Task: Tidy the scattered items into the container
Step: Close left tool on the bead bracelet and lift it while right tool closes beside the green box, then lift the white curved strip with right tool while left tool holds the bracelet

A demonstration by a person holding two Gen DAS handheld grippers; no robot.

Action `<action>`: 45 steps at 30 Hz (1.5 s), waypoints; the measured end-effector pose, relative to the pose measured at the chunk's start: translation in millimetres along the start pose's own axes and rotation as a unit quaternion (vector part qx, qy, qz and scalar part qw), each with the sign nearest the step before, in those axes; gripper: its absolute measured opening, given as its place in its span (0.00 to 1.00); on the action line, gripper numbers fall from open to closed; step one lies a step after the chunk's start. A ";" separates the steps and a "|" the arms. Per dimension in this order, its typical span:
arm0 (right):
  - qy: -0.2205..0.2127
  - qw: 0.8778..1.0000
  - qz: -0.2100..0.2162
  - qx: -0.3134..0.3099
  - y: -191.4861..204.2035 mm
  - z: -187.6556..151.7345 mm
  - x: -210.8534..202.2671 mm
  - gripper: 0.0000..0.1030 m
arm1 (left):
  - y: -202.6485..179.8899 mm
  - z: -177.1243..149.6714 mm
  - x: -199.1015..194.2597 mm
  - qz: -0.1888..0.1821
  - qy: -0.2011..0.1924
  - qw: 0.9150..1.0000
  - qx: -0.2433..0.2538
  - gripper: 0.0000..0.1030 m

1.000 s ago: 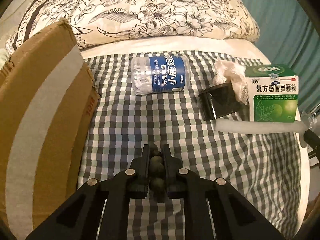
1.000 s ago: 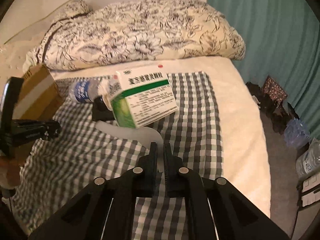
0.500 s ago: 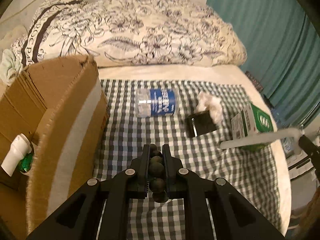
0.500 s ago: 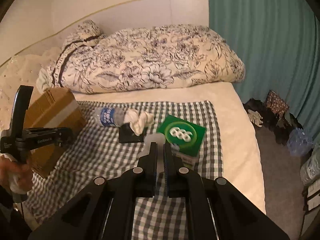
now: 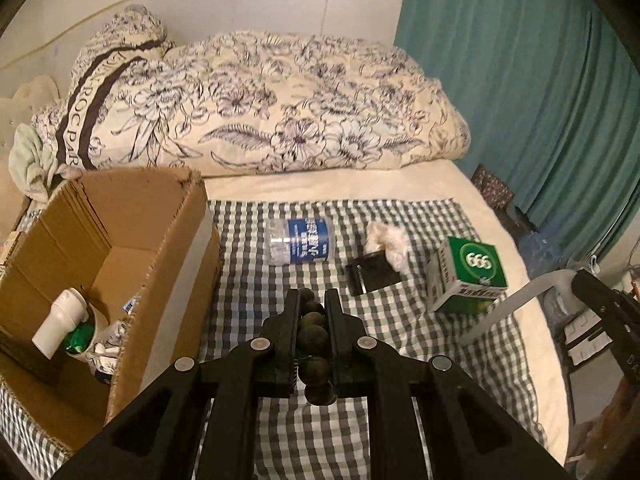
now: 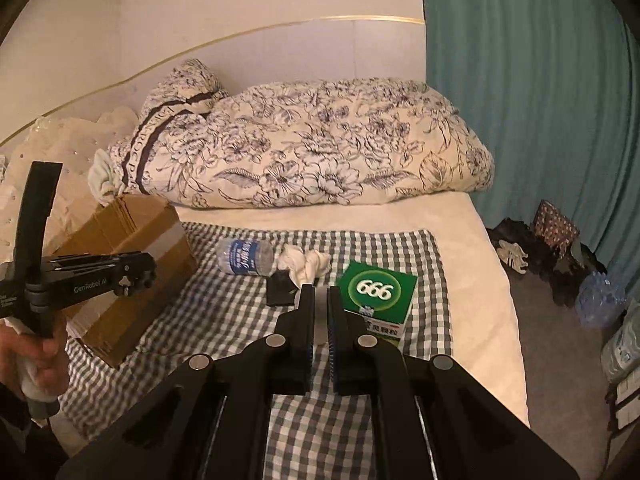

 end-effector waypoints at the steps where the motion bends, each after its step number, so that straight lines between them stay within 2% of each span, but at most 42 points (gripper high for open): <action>1: -0.004 1.000 0.001 -0.001 2.8 1.7 -3.2 0.05 | -0.1 0.8 -4.1 -0.001 -0.004 1.000 0.000 0.11; 8: -0.030 0.999 0.011 -0.015 29.2 15.4 -22.2 0.01 | 3.8 4.4 -34.7 0.000 -0.029 1.000 -0.003 0.11; 13: -0.026 0.999 0.006 -0.033 43.0 18.4 -20.5 0.01 | 15.1 4.4 -50.9 0.003 -0.038 0.999 -0.012 0.11; 16: -0.006 0.999 0.010 -0.030 38.7 9.4 -10.5 0.01 | 21.4 3.3 -58.8 0.004 -0.045 0.999 -0.015 0.11; 19: 0.040 0.999 0.004 -0.031 34.1 -16.2 12.8 0.01 | 27.3 2.3 -60.3 0.006 -0.045 0.999 -0.020 0.11; 20: 0.058 0.998 0.006 -0.032 34.1 -26.8 24.0 0.04 | 28.6 2.4 -59.8 0.007 -0.044 0.999 -0.022 0.11; 22: 0.092 0.995 0.006 -0.031 35.1 -47.6 45.3 0.26 | 29.4 2.7 -58.7 0.008 -0.045 0.999 -0.024 0.11; 23: 0.115 0.993 0.004 -0.032 38.2 -61.7 58.8 0.47 | 29.8 3.3 -57.9 0.008 -0.045 0.999 -0.024 0.11; 24: 0.129 0.991 0.006 -0.036 42.5 -73.0 67.8 0.53 | 30.3 4.1 -56.9 0.008 -0.045 0.999 -0.025 0.11; 28: 0.185 0.980 0.014 -0.077 70.5 -123.9 98.8 0.53 | 33.1 5.5 -50.7 0.009 -0.042 0.999 -0.029 0.11; 31: 0.221 0.971 -0.006 -0.094 79.0 -152.3 120.8 0.53 | 36.7 3.9 -44.0 0.012 -0.035 0.999 -0.033 0.11; 32: 0.230 0.969 -0.011 -0.092 77.5 -157.6 125.7 0.50 | 37.5 3.4 -42.7 0.013 -0.034 0.999 -0.034 0.11; 33: 0.237 0.967 -0.017 -0.089 74.8 -162.2 129.7 0.40 | 38.1 3.3 -41.9 0.013 -0.033 0.999 -0.034 0.11; 34: 0.237 0.967 -0.020 -0.090 71.8 -163.8 130.6 0.37 | 38.3 3.6 -41.5 0.013 -0.033 0.999 -0.035 0.11; 35: 0.235 0.968 -0.016 -0.087 68.8 -162.0 128.8 0.20 | 38.8 3.9 -41.6 0.013 -0.034 0.999 -0.036 0.11; 36: 0.236 0.968 -0.007 -0.080 67.9 -160.1 126.8 0.10 | 39.6 4.5 -41.5 0.013 -0.034 0.999 -0.037 0.11; 45: 0.182 0.982 0.014 -0.047 61.9 -120.1 86.8 0.08 | 41.6 8.3 -53.6 0.011 -0.046 0.998 -0.044 0.11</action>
Point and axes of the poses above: each gripper's, at about its wrist camera, not at the fingertips, and x roughly the way its jaws point, y to its left, z to its top, the point moved 5 cm from there along x, roughly the way its jaws point, and after that the axes turned 2 degrees about -z, right-handed, at the moved point
